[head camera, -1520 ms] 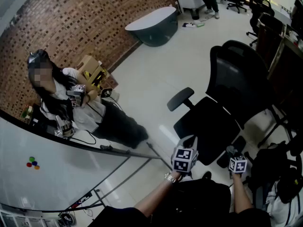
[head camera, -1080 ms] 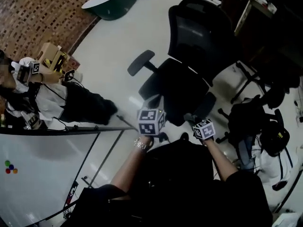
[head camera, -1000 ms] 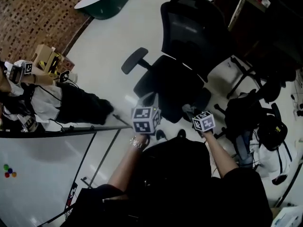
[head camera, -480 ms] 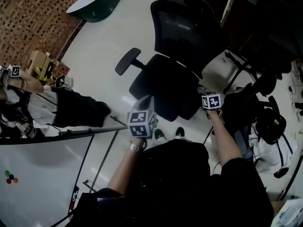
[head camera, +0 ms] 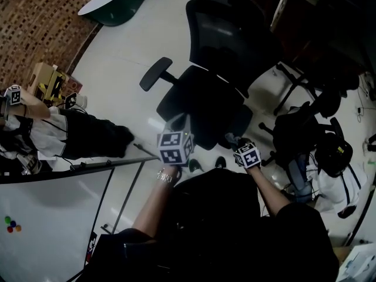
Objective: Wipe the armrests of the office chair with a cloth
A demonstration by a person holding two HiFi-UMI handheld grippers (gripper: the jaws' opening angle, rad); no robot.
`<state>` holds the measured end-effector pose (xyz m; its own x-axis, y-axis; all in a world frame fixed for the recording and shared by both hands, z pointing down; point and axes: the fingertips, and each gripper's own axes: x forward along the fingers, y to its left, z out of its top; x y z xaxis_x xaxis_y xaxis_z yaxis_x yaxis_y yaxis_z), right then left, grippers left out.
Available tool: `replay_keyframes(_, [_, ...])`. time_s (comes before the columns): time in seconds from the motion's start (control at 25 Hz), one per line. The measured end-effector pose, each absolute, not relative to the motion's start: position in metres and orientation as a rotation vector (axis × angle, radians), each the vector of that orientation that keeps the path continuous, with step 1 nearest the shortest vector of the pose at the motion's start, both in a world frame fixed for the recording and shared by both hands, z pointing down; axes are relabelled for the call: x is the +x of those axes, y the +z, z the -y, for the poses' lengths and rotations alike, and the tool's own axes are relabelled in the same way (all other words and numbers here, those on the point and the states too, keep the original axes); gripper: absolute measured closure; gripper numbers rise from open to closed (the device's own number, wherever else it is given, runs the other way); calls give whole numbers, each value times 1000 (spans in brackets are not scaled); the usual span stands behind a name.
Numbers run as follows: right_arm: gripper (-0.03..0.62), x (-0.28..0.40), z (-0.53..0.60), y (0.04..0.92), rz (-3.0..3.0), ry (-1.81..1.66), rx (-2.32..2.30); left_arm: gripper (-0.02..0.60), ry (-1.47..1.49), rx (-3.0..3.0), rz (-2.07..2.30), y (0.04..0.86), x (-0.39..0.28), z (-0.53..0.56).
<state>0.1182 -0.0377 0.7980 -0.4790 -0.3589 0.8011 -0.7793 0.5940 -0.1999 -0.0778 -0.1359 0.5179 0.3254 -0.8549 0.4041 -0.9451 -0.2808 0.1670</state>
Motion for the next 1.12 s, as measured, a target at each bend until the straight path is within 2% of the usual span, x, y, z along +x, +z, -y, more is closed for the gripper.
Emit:
replay_keyframes(0.28, [533,105,35,780,2154,626,702,574,337,2227,1589,519,-76,137])
replay_keyframes(0.48, [533,195,160,775,2057,750,1138,574,339,2229,1582,521,-75,138])
replay_keyframes(0.6, [533,235,186,796,1925,798,1229,574,341,2230,1579,521,-74,139])
replay_keyframes(0.92, [531,224,125,807,1925,826,1223,574,348,2230,1570,524,-73,141])
replay_keyframes(1.12, [531,190,64,813,1918,840,1121,574,353,2231,1563,526,-72,141])
